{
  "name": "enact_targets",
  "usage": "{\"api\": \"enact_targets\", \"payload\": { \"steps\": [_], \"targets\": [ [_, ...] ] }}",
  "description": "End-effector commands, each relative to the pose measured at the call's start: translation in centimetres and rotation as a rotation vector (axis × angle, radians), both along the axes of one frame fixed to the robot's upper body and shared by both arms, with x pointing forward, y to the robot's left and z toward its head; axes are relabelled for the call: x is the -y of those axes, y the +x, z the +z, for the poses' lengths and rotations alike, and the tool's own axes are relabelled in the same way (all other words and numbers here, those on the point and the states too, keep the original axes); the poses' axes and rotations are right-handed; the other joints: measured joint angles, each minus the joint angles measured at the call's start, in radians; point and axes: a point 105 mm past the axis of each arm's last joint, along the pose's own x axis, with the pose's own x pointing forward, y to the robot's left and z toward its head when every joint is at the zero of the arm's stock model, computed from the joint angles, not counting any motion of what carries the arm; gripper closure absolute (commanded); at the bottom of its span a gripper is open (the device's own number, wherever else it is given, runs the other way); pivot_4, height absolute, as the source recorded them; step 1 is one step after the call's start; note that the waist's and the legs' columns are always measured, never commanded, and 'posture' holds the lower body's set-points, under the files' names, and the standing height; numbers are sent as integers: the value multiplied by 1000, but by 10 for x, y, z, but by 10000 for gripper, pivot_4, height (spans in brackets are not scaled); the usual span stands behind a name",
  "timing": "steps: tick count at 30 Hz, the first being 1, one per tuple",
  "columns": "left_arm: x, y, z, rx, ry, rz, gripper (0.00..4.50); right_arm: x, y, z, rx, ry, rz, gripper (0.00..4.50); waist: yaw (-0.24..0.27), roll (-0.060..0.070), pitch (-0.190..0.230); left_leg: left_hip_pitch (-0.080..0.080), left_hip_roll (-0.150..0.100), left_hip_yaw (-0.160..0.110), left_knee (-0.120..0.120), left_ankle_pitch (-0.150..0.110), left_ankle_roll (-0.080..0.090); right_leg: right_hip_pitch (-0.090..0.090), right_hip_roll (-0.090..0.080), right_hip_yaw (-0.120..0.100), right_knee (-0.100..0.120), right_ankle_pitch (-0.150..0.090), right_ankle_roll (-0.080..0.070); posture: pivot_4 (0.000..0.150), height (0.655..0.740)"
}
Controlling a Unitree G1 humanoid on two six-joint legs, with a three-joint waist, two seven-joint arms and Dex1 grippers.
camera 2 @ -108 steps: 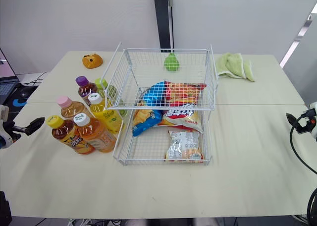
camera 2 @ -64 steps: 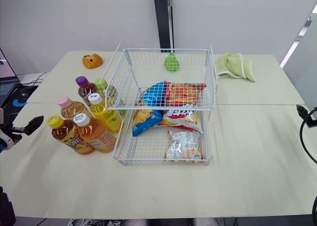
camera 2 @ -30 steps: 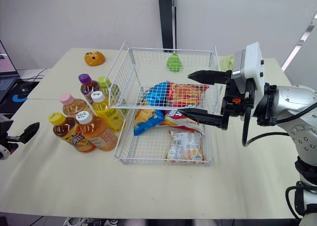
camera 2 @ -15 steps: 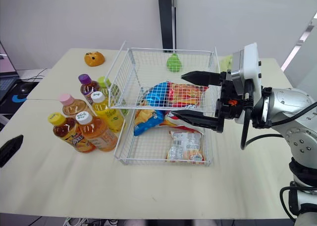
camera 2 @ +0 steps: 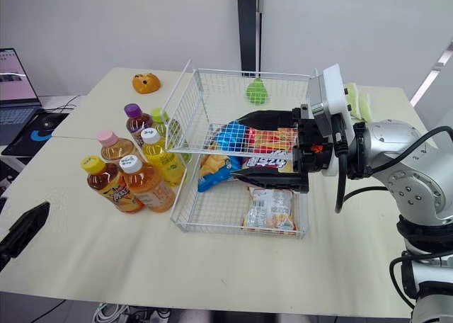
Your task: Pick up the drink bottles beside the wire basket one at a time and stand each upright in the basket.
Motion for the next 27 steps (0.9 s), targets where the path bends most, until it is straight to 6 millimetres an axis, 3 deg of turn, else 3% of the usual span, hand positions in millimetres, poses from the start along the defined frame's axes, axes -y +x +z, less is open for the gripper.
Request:
{"api": "enact_targets", "payload": {
  "steps": [1, 10, 19, 22, 25, 27],
  "targets": [
    [0, 20, 0, 22, 24, 15, 92, 7, -1, 11, 63, 24, -18, 0, 0, 0, 0, 0, 0, 0, 0, 0, 0, 0, 0, 0, 0, 0, 0, 1500, 7400],
    [25, 76, 4, 77, 17, -109, 92, 16, -11, 14, 84, 19, -90, 0, 0, 0, 0, -1, 0, 0, -1, 0, 0, 0, 0, 0, -1, 0, 0, 1500, 7400],
    [34, 95, 3, 84, 41, -134, 92, 20, -20, 12, 91, 24, -139, 0, -4, 0, 0, -1, 0, 0, -2, 0, 0, -1, 0, 0, -1, 0, 0, 1500, 7400],
    [35, 96, 2, 81, 42, -142, 92, 19, -12, 12, 83, 25, -153, 0, -3, 0, 1, -1, 0, 0, -2, 0, 0, 0, 0, 0, -1, 0, 0, 1500, 7400],
    [33, 97, 0, 77, 40, -137, 6308, 17, -9, 13, 85, 26, -160, 0, -3, 0, 1, -1, 0, 0, -2, 0, 0, 0, 0, 0, -1, 0, 0, 1500, 7400],
    [33, 97, -1, 76, 39, -137, 12761, 17, -9, 13, 86, 27, -162, 0, -2, 0, 1, -1, 0, 0, -2, 0, 0, 0, 0, 0, -2, 0, 0, 1500, 7400]
  ]
}}
